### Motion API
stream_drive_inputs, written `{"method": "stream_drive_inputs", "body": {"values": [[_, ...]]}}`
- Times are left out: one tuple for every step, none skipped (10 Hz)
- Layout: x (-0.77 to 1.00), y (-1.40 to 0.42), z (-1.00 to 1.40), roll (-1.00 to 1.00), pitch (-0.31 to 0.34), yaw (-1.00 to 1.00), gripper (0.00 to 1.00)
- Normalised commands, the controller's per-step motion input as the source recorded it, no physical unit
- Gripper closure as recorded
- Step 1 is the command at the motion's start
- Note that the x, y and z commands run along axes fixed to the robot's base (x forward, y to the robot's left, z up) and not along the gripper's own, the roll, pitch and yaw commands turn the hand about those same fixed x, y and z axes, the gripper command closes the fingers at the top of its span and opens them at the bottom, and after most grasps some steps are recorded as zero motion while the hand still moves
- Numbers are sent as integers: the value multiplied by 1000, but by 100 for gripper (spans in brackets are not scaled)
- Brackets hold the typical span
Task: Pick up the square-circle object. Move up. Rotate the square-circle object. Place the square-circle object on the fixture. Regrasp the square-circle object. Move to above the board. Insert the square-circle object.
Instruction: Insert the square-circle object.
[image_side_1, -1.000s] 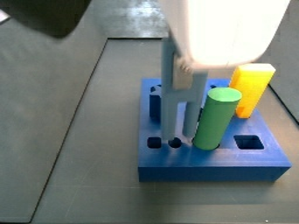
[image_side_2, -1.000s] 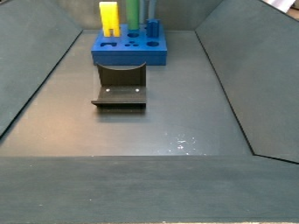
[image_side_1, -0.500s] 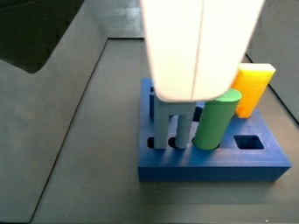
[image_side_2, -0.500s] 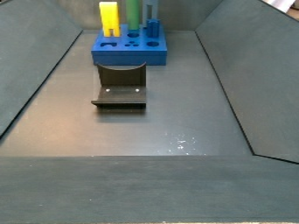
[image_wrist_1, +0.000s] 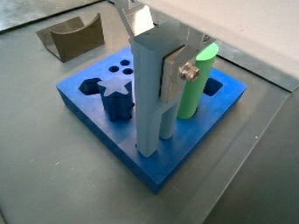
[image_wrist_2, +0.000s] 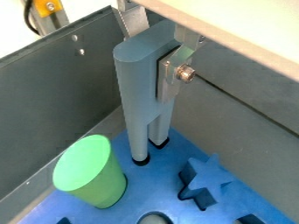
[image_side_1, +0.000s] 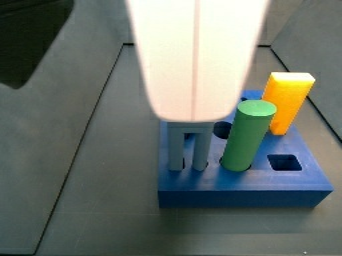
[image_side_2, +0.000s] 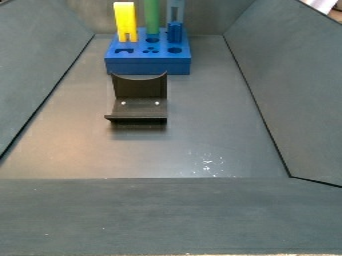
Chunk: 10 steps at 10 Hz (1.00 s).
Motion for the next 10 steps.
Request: {"method": "stream_drive_inputs", "body": {"values": [[-109, 0, -249, 57, 0, 0, 100], [111, 0, -266, 30, 0, 0, 100], [283, 0, -363, 0, -29, 0, 100], [283, 0, -403, 0, -51, 0, 100], [289, 0, -414, 0, -66, 0, 100], [251, 0, -434, 0, -59, 0, 100], [0, 29, -474, 69, -1, 0, 100], [-191, 0, -557, 124, 0, 0, 100], [-214, 0, -640, 147, 0, 0, 100], [-131, 0, -714, 161, 0, 0, 100]]}}
